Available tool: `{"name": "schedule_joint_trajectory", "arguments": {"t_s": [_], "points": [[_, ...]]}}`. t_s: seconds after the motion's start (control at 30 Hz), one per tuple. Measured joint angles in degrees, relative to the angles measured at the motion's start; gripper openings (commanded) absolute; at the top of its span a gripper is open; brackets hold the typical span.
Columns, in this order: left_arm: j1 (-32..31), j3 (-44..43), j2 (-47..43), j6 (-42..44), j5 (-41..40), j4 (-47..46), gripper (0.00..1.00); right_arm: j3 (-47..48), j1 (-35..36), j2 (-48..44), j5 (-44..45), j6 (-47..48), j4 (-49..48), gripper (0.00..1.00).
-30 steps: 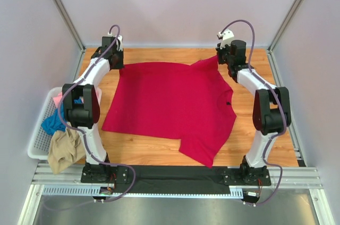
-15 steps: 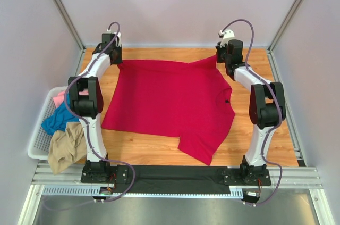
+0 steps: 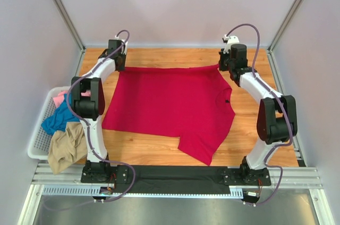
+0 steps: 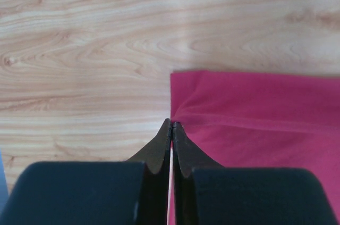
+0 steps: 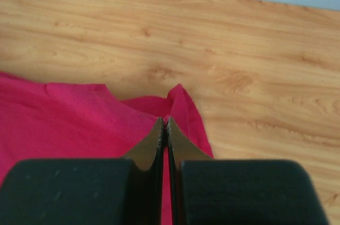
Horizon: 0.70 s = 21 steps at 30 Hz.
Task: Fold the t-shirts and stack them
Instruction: Fold the tshirt
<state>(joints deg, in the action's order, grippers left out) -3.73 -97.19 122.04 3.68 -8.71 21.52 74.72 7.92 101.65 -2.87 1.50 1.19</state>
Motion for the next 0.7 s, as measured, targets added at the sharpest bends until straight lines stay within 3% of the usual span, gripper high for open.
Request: {"name": "schedule_joint_trajectory", "arguments": {"t_s": [0.23,0.7], "points": [[-2.99,7.54,-4.74,1.05,-4.00,-1.46,0.00,-7.04,2.49,-7.37,2.64,-3.06,6.36,0.00],[-4.79,7.17,-4.79,-0.15,-13.88,5.77,0.00,-23.96,2.84,-17.22,2.25,-8.70,10.19,0.01]]}}
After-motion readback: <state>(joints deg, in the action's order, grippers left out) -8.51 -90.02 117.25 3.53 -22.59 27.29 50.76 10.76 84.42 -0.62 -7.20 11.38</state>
